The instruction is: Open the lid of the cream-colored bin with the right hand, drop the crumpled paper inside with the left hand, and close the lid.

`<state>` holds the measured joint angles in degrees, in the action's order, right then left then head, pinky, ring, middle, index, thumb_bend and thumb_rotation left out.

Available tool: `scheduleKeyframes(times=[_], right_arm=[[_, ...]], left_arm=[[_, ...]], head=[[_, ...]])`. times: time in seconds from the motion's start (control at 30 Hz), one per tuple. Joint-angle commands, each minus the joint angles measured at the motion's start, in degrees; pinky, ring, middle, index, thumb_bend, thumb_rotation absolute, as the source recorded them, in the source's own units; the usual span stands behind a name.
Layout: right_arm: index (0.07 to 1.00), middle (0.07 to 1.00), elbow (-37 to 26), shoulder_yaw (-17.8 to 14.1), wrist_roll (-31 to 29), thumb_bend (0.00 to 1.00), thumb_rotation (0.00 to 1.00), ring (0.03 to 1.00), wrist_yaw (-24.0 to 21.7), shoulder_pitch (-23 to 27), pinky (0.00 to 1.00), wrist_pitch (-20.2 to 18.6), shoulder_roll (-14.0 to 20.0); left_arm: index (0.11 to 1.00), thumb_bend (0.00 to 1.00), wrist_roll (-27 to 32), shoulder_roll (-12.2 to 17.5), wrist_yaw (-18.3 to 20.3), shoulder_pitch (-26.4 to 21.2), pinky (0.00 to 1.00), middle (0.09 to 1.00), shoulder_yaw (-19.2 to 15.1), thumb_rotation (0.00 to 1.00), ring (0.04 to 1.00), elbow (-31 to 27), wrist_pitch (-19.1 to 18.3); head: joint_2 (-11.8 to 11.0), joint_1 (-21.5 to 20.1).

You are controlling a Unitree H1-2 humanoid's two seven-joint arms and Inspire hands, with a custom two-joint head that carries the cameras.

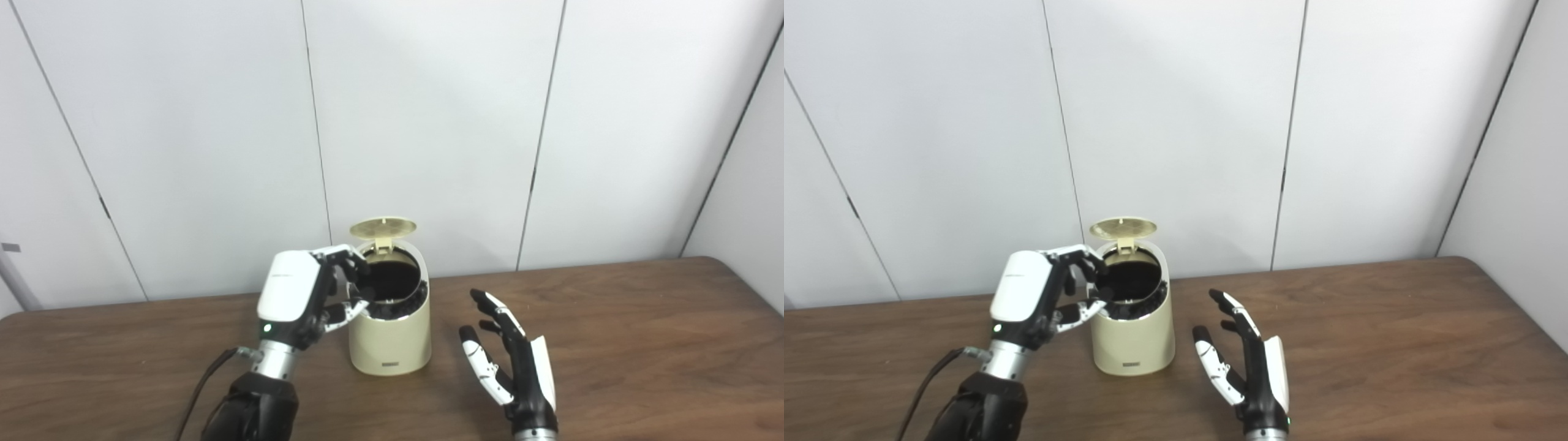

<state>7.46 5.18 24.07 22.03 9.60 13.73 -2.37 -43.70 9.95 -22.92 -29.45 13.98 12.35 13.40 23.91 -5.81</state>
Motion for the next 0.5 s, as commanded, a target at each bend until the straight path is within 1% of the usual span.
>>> scheduleKeyframes(times=[0.0, 0.1, 0.2, 0.27, 0.4, 0.47], right_arm=[[0.809, 0.828, 2.13, 0.03, 0.59, 0.21, 0.69, 0.824, -0.01, -3.32, 0.73, 1.5, 0.92], [0.81, 0.828, 1.86, -0.16, 0.38, 0.21, 0.68, 0.822, -0.4, -3.45, 0.72, 1.4, 1.53], [0.813, 0.831, 2.0, -0.48, -0.58, 0.21, 0.68, 0.825, -1.03, -3.39, 0.73, 1.8, 2.13], [0.812, 0.829, 2.24, -0.7, -0.76, 0.21, 0.67, 0.822, -1.07, -3.33, 0.73, 1.98, 2.52], [0.81, 0.824, 3.12, -0.98, -0.5, 0.21, 0.68, 0.817, -0.6, -3.09, 0.72, 2.5, 3.42], [0.808, 0.822, 3.64, -1.19, -0.69, 0.2, 0.68, 0.815, -0.47, -2.95, 0.72, 2.91, 3.93]], left_arm=[[0.51, 0.52, 1.64, 0.67, -1.9, -0.84, 0.18, 0.44, -1.94, 0.0, 0.23, -3.48, 1.89], [0.504, 0.52, 6.05, 0.93, -1.24, 1.41, 0.18, 0.444, -5.26, 0.0, 0.223, -6.36, 3.46], [0.501, 0.52, 10.25, 0.88, 0.54, 4.61, 0.17, 0.444, -8.45, 0.0, 0.216, -9.69, 3.12], [0.504, 0.52, 13.24, 1.15, 1.42, 7.87, 0.16, 0.438, -10.92, 0.0, 0.202, -11.83, 2.76], [0.509, 0.52, 17.41, 0.56, 2.0, 12.76, 0.14, 0.425, -14.8, 0.0, 0.184, -13.1, 1.83], [0.51, 0.52, 19.91, 0.25, 2.51, 14.69, 0.13, 0.422, -16.19, 0.0, 0.184, -12.66, 2.31]], head=[[0.07, 0.01], [0.11, 0.57], [-0.02, 1.03], [-0.09, 1.55], [-0.5, 2.2], [-0.7, 2.73]])
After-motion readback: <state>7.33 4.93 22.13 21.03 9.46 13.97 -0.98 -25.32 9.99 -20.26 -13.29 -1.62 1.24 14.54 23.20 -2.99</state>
